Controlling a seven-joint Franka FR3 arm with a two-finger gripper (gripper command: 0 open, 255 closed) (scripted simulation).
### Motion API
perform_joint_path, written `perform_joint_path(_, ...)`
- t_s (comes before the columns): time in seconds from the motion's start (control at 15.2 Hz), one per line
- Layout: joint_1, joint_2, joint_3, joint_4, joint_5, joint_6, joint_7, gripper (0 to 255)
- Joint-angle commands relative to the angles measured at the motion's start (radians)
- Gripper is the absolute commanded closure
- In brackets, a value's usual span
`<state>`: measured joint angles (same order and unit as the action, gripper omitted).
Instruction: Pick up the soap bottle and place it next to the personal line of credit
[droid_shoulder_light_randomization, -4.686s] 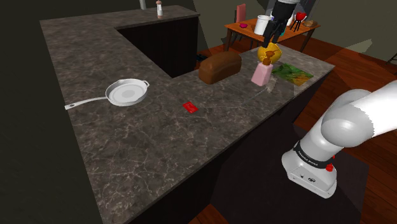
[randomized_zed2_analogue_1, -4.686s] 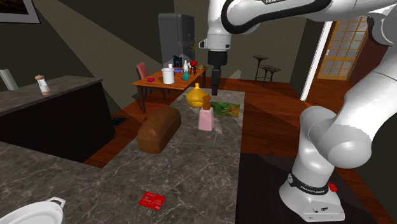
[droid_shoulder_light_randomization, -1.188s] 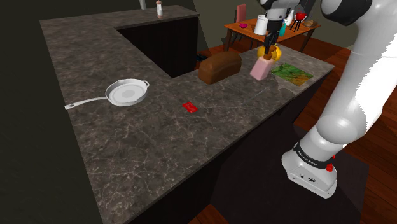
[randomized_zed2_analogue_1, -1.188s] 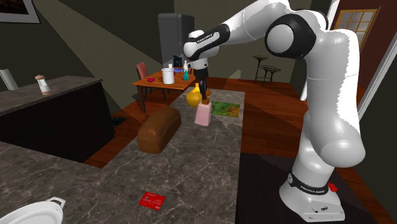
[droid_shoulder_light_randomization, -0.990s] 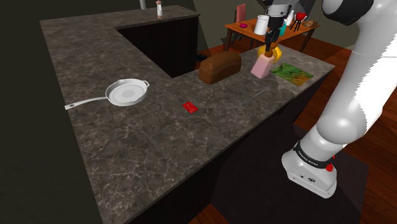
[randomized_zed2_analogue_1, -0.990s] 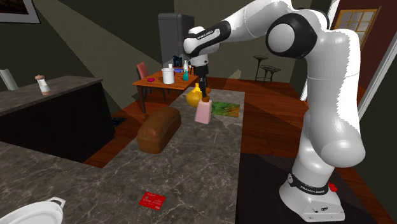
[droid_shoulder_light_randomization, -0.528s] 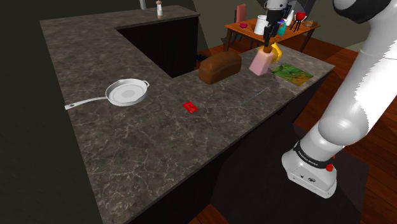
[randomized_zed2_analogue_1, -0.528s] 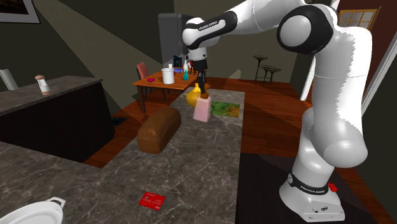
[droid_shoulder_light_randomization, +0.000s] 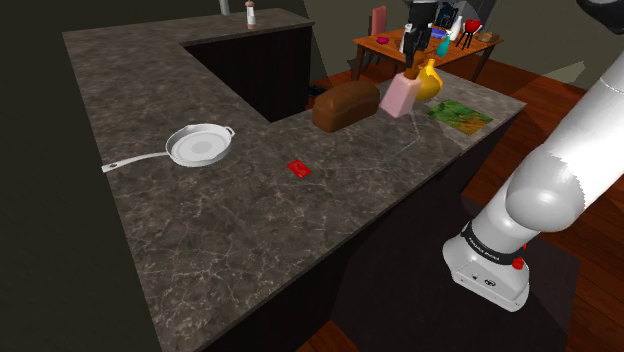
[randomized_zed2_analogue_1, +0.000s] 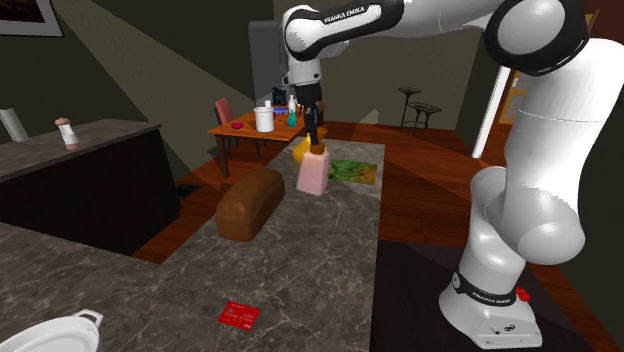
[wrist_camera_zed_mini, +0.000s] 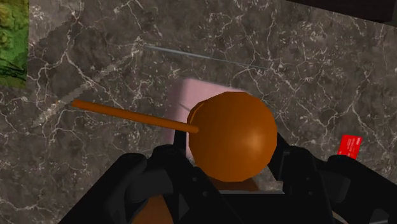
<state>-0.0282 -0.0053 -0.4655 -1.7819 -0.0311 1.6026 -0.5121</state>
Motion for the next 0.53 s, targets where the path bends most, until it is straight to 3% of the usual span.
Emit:
perform_joint_path(0.0,0.025,-0.045,0.025,-0.024,-0.011,-0.018,0.054,255)
perform_joint_path(0.46,0.098,-0.134,0.119,-0.028,-0.006,-0.101,0.222,255)
